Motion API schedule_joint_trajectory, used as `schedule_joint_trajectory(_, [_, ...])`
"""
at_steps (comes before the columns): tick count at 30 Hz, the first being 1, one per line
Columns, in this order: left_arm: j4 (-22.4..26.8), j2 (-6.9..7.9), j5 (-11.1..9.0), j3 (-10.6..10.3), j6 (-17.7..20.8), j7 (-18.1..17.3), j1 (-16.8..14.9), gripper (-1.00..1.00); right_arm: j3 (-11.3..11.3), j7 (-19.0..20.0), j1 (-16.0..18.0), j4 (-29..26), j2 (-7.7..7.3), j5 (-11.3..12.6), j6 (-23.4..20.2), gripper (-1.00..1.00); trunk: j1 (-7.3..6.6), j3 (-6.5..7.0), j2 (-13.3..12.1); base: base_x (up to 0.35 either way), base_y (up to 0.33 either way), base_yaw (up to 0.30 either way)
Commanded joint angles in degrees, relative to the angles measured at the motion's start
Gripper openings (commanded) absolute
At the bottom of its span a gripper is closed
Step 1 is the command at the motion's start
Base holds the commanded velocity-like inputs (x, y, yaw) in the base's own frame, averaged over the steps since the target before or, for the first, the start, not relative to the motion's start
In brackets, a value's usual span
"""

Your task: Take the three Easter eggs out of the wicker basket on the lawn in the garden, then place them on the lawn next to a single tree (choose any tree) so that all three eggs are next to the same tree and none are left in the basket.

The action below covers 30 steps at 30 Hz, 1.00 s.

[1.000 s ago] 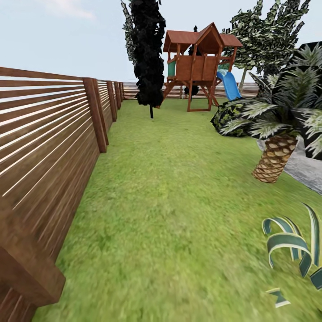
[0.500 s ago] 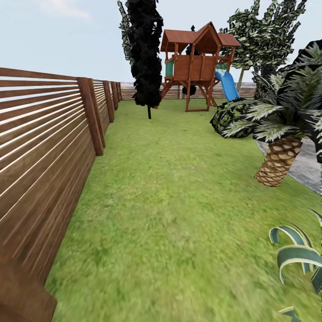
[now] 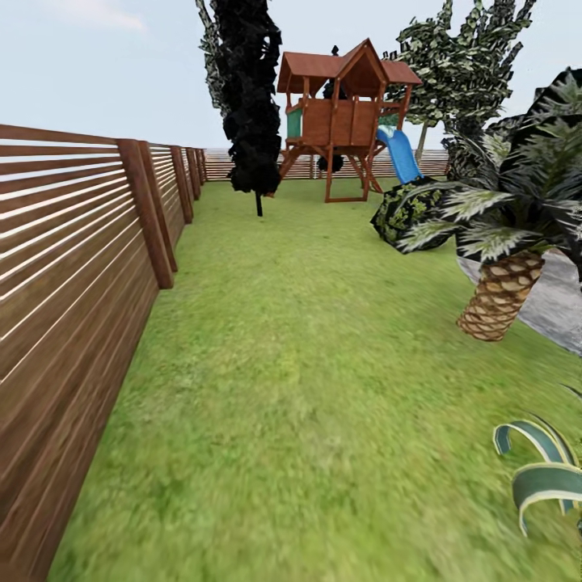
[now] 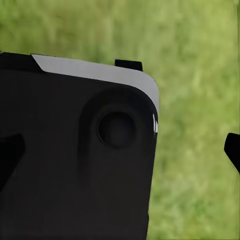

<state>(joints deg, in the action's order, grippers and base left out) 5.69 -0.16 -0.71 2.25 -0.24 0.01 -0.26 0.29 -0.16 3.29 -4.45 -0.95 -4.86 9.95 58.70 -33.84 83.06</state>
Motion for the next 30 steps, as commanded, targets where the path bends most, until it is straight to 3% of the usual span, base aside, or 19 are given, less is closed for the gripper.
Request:
schedule_joint_trajectory(1, [0.02,-0.02,-0.08,0.21,-0.03,0.00,-0.01,1.00,-0.02,-0.02,0.05,0.06,-0.01,-0.50,0.16,1.00,0.03,-0.05,0.02,0.327,0.077,-0.188])
schedule_joint_trajectory(25, [0.02,-0.02,-0.05,0.21,-0.03,0.00,-0.01,1.00,-0.02,-0.02,0.05,-0.03,-0.02,-0.50,0.16,1.00,0.03,-0.05,0.02,0.327,0.077,-0.015])
schedule_joint_trajectory(30, [0.02,-0.02,-0.07,0.21,-0.03,-0.01,-0.01,1.00,-0.02,-0.02,0.05,-0.03,-0.02,-0.50,0.16,1.00,0.03,-0.05,0.02,0.327,0.080,-0.157])
